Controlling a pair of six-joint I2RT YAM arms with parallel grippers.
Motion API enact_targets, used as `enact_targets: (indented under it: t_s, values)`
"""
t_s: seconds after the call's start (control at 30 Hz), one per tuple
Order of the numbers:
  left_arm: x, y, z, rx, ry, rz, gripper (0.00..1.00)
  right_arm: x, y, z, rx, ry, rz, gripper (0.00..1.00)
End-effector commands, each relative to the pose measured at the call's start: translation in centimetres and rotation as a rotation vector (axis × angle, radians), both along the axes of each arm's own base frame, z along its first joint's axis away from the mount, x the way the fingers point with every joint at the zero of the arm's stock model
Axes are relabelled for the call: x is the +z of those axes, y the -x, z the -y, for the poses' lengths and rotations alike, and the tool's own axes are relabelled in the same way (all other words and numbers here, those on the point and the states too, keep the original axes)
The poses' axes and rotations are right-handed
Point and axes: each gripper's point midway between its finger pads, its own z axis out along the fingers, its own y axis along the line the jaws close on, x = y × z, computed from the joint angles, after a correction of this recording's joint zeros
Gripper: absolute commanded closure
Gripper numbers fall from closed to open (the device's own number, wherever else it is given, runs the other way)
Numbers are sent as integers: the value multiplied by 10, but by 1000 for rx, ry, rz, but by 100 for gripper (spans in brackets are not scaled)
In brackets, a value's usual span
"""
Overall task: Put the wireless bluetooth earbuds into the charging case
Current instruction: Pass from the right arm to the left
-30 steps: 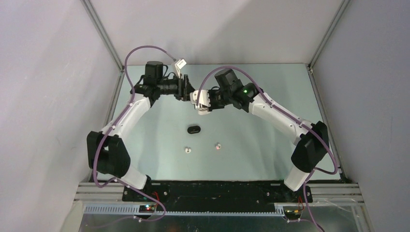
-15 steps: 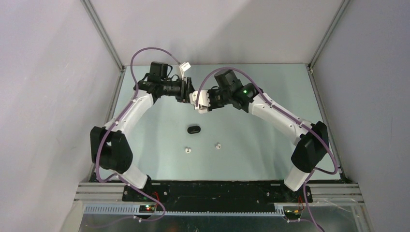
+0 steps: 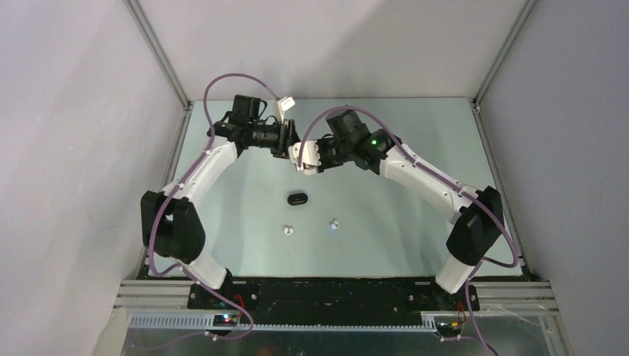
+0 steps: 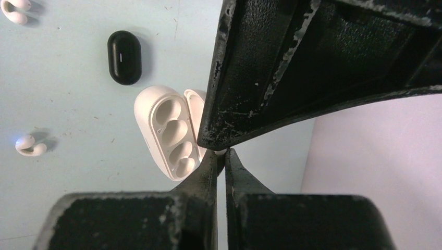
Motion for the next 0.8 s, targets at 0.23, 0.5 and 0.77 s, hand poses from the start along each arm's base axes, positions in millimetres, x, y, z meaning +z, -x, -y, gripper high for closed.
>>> enact_targets:
  t_s: [0.23, 0.5, 0.77]
  values:
    - [10, 1, 7, -51, 21, 10, 63, 37, -6, -12, 1, -73, 97, 100]
    - [10, 1, 9, -66, 30, 6, 86, 37, -8, -14, -2, -75, 103, 100]
    - [12, -1, 9, -71, 37, 9, 100, 33, -9, -15, -10, -73, 99, 100]
